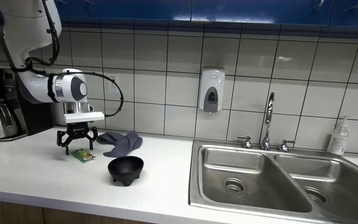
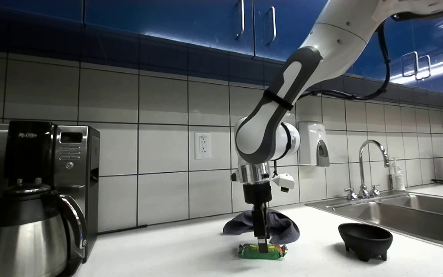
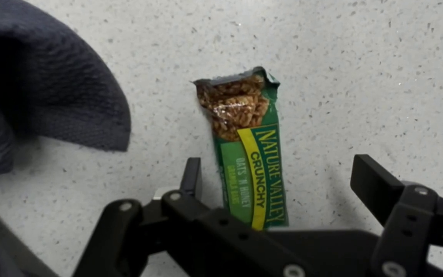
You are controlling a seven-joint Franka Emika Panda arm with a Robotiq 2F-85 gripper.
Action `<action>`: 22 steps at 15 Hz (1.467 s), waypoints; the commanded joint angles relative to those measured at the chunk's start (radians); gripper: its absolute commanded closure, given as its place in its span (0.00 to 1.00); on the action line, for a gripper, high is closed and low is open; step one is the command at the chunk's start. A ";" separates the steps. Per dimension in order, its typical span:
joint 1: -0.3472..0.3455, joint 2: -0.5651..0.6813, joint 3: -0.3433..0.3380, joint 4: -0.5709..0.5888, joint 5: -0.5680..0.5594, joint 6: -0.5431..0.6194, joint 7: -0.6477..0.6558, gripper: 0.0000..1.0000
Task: Put the green bar in the bowl
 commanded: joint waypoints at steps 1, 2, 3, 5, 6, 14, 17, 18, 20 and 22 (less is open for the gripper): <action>-0.012 0.001 0.013 0.003 -0.006 -0.003 0.004 0.00; -0.012 0.001 0.013 0.003 -0.006 -0.003 0.004 0.00; -0.012 0.001 0.013 0.003 -0.006 -0.003 0.004 0.00; -0.012 0.001 0.013 0.003 -0.006 -0.003 0.005 0.00; -0.012 0.001 0.013 0.003 -0.006 -0.003 0.005 0.00; -0.009 0.030 0.007 0.036 -0.031 -0.010 -0.013 0.00; -0.002 0.053 0.000 0.062 -0.065 -0.003 0.001 0.00; -0.003 0.060 0.000 0.071 -0.074 -0.004 -0.004 0.00; -0.005 0.076 0.002 0.086 -0.087 0.003 -0.011 0.00; -0.008 0.091 0.005 0.100 -0.090 0.002 -0.017 0.00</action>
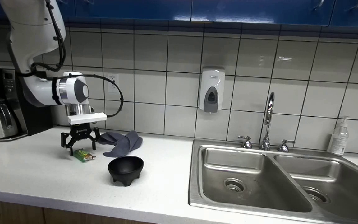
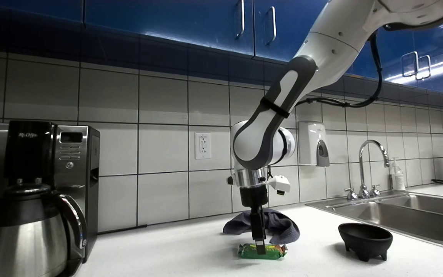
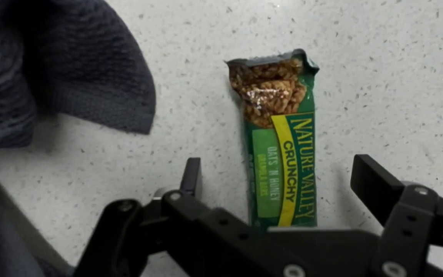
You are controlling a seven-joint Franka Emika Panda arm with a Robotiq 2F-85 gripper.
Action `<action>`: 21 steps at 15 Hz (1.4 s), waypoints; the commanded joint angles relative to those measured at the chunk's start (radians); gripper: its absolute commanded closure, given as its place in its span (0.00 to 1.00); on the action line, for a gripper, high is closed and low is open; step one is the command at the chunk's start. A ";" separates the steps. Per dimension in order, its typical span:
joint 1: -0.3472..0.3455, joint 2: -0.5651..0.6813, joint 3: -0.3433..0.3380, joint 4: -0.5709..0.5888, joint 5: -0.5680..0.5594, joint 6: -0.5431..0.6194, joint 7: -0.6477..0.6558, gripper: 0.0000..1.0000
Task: Put the green bar in the bowl
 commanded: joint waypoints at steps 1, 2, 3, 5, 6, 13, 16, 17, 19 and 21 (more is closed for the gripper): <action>-0.008 0.039 0.005 0.045 -0.023 0.006 -0.010 0.00; -0.009 0.045 0.007 0.049 -0.022 0.003 -0.014 0.00; -0.009 0.049 0.006 0.052 -0.022 0.004 -0.012 0.00; -0.009 0.049 0.006 0.055 -0.020 0.002 -0.007 0.00; -0.009 0.049 0.006 0.055 -0.019 0.003 -0.005 0.00; -0.007 0.033 0.006 0.052 -0.020 0.018 0.006 0.60; -0.009 0.031 0.005 0.050 -0.018 0.021 0.006 0.82; -0.009 0.031 0.005 0.049 -0.018 0.021 0.007 0.84; -0.008 0.027 0.005 0.046 -0.015 0.021 0.013 0.85; -0.005 0.015 0.002 0.044 -0.013 0.015 0.033 0.85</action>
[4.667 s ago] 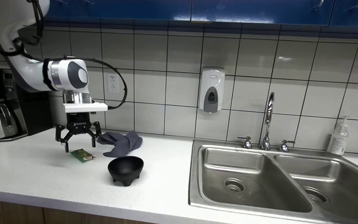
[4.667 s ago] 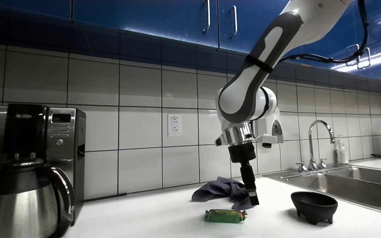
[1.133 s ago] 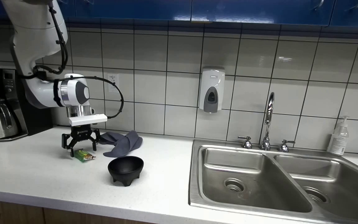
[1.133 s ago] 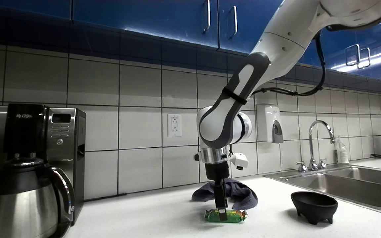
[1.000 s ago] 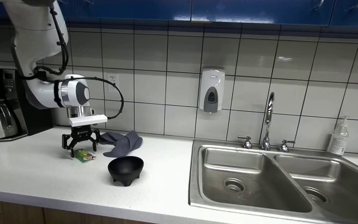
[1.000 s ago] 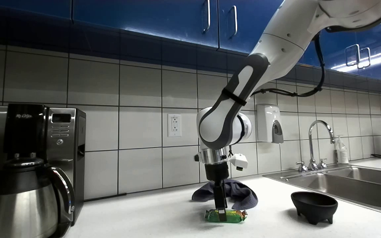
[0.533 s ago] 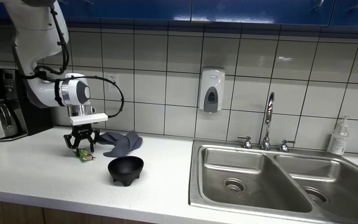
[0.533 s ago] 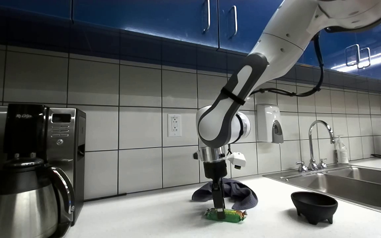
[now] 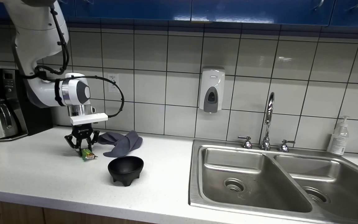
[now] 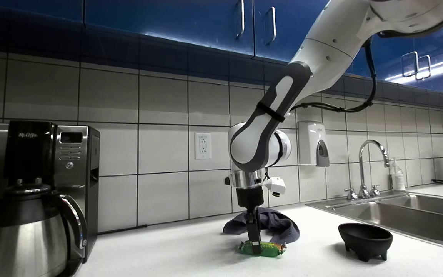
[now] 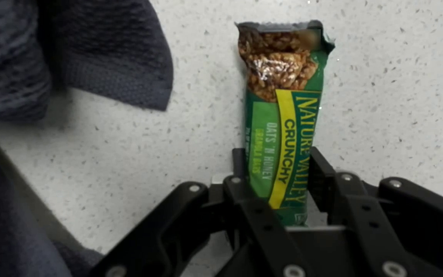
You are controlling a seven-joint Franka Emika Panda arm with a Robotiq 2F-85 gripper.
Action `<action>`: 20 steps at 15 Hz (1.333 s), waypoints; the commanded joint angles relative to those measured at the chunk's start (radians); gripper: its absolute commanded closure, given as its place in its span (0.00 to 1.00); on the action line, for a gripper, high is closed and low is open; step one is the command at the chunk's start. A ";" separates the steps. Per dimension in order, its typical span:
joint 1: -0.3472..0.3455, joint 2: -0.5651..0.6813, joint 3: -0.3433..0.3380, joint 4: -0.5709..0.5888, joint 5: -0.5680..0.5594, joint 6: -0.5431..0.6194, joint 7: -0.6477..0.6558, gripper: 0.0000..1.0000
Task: Put the green bar in the bowl
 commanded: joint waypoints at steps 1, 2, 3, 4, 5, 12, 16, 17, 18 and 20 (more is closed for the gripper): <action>-0.003 -0.034 0.000 -0.007 -0.010 -0.002 0.044 0.85; -0.003 -0.044 -0.001 -0.010 -0.009 -0.006 0.056 0.85; -0.005 -0.053 -0.001 -0.013 -0.007 -0.009 0.063 0.85; -0.005 -0.062 -0.002 -0.017 -0.007 -0.006 0.076 0.85; -0.008 -0.075 -0.002 -0.026 -0.006 -0.001 0.084 0.85; -0.031 -0.173 -0.013 -0.103 0.014 0.022 0.135 0.85; -0.043 -0.242 -0.031 -0.177 0.023 0.033 0.181 0.85; -0.045 -0.260 -0.036 -0.197 0.023 0.039 0.195 0.85; -0.048 -0.278 -0.041 -0.215 0.027 0.043 0.206 0.85; -0.052 -0.309 -0.055 -0.247 0.025 0.050 0.238 0.85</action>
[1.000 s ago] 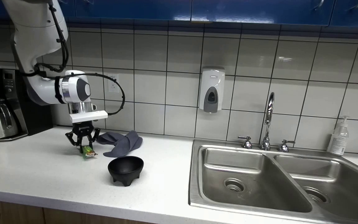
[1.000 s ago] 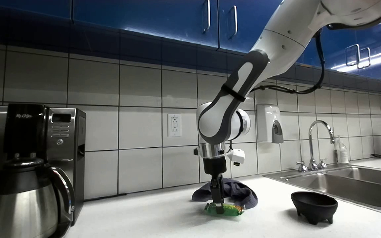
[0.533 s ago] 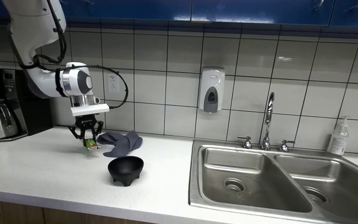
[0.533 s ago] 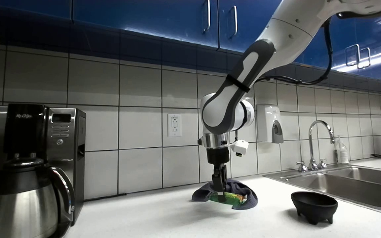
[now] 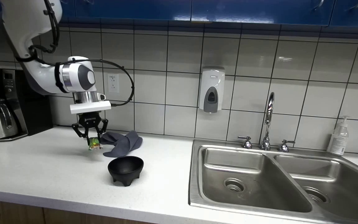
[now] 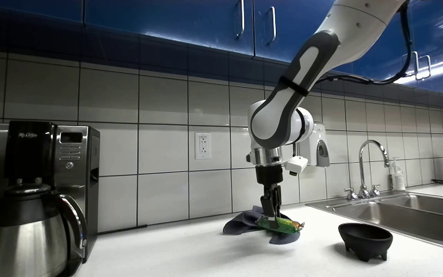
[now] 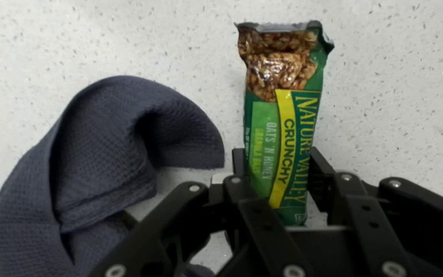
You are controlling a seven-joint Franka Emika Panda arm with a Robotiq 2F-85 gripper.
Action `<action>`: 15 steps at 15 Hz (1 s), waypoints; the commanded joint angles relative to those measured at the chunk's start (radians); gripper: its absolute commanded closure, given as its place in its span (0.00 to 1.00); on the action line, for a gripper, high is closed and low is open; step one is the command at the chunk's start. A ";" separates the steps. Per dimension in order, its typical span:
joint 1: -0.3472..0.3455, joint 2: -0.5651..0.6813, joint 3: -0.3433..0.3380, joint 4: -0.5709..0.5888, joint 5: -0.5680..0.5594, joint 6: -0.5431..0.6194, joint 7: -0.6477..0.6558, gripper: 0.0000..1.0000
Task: Put the green bar in the bowl
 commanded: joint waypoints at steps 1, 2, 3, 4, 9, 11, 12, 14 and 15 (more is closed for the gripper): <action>-0.015 -0.102 -0.017 -0.097 0.014 0.030 0.060 0.85; -0.020 -0.116 -0.023 -0.109 0.025 0.033 0.069 0.85; -0.024 -0.128 -0.030 -0.118 0.034 0.035 0.078 0.85; -0.029 -0.139 -0.039 -0.126 0.040 0.037 0.088 0.85; -0.054 -0.174 -0.085 -0.148 0.052 0.031 0.144 0.85; -0.065 -0.187 -0.101 -0.158 0.052 0.031 0.166 0.85; -0.070 -0.191 -0.109 -0.163 0.050 0.032 0.175 0.85; -0.081 -0.208 -0.124 -0.177 0.047 0.036 0.197 0.85; -0.085 -0.215 -0.130 -0.184 0.047 0.037 0.206 0.85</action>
